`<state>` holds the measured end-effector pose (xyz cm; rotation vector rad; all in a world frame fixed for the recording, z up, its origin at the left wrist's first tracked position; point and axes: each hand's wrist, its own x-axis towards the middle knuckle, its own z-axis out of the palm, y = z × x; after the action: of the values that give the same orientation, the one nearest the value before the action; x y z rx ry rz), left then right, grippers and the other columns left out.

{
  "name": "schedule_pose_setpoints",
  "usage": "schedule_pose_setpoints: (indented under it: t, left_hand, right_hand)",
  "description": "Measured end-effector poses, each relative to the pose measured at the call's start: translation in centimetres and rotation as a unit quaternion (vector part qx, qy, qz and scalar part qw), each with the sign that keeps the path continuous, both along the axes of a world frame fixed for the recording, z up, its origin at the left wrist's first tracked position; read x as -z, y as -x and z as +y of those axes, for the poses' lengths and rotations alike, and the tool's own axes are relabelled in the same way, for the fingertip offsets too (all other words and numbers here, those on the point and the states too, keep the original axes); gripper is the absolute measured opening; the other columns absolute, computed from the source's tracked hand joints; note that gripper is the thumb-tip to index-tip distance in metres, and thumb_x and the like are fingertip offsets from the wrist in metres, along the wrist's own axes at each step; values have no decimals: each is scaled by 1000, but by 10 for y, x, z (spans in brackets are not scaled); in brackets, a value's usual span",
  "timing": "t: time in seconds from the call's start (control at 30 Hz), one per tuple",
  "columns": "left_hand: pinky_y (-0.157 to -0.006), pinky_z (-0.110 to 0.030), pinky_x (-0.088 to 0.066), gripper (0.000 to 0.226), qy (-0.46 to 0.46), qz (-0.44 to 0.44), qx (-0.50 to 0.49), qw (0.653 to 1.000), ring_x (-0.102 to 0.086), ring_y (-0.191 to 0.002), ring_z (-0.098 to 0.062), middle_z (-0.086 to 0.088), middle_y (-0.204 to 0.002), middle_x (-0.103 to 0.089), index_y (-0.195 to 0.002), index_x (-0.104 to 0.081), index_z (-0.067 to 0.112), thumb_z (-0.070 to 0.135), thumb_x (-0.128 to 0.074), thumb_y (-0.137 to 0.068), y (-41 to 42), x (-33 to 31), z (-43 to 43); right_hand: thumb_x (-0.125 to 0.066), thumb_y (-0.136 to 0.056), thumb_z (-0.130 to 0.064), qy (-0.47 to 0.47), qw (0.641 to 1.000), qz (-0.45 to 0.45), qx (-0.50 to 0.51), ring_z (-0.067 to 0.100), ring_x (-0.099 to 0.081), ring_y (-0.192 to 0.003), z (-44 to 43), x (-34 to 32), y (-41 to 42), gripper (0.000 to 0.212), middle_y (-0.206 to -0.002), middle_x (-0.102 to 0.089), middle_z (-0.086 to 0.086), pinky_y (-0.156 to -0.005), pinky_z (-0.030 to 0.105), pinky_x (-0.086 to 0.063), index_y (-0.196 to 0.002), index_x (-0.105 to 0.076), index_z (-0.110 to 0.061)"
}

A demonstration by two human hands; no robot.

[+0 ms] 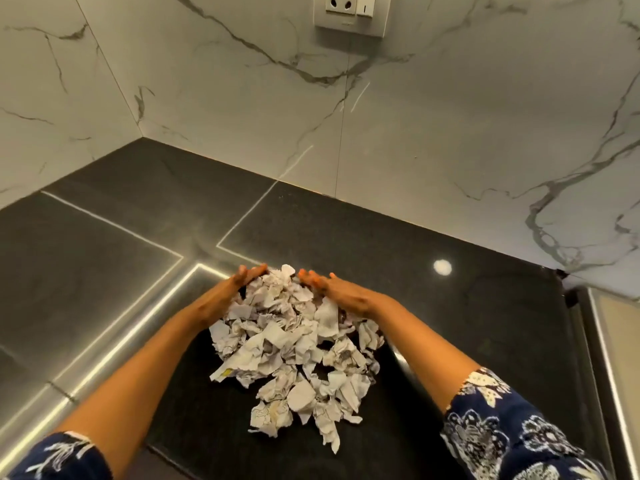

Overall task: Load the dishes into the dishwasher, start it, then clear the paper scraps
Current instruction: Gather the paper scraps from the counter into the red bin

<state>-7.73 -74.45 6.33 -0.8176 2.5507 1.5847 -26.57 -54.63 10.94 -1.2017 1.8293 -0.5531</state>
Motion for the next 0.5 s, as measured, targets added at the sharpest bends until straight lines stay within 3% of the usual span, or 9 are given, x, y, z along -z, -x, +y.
schedule_pose_setpoints:
  t: [0.07,0.13,0.2,0.3,0.37,0.43,0.5]
  left_hand:
    - [-114,-48,-11,84,-31,49,-65,996,-12,-144,-18,10,-156,-16,-142,-22,53,89,-2,-70,-19,-3,9]
    - [-114,-36,-12,76,-40,106,-163,980,-17,-144,-12,10,-155,-22,-140,-29,52,85,-6,-76,-45,-3,23]
    - [-115,-38,-16,66,-17,126,-233,964,-25,-141,-11,12,-152,-29,-134,-35,55,83,-11,-79,-67,3,48]
    - [-116,-50,-16,71,21,97,-264,959,-23,-141,-17,10,-152,-27,-139,-35,48,80,-10,-82,-65,8,94]
    - [-116,-46,-4,87,35,95,-271,957,-14,-140,-12,13,-151,-21,-144,-32,39,85,-3,-76,-48,2,113]
    - [-113,-34,3,106,55,97,-268,957,-8,-135,-4,14,-147,-19,-147,-29,30,91,0,-66,-34,-4,121]
    - [-117,-39,1,103,53,105,-270,956,-8,-140,-6,10,-153,-18,-149,-25,30,90,-2,-68,-31,-8,121]
  right_hand:
    - [-9,-89,-70,34,993,-29,111,12,2,-143,27,-3,12,68,-157,-8,-7,-116,38,5,-148,-18,-36]
    - [-11,-67,-90,81,974,8,213,11,-11,-144,60,1,19,97,-156,-17,-8,-115,30,-5,-146,-25,-36]
    - [-16,-70,-87,110,954,56,275,8,-17,-143,93,15,9,95,-155,-23,-6,-113,25,-11,-146,-27,-30]
    - [-6,-70,-87,102,944,77,305,3,-2,-142,105,36,-36,100,-157,-7,-8,-115,29,-1,-149,-14,-27]
    - [8,-60,-90,102,947,101,287,2,4,-140,87,47,-60,111,-155,-1,-10,-114,30,8,-150,-7,-27]
    - [14,-61,-87,113,945,128,278,5,4,-142,63,49,-73,109,-157,-1,-8,-114,33,10,-150,-6,-27]
    - [10,-68,-84,131,935,145,297,7,2,-144,53,43,-74,101,-158,-4,-7,-114,35,11,-149,-9,-27]
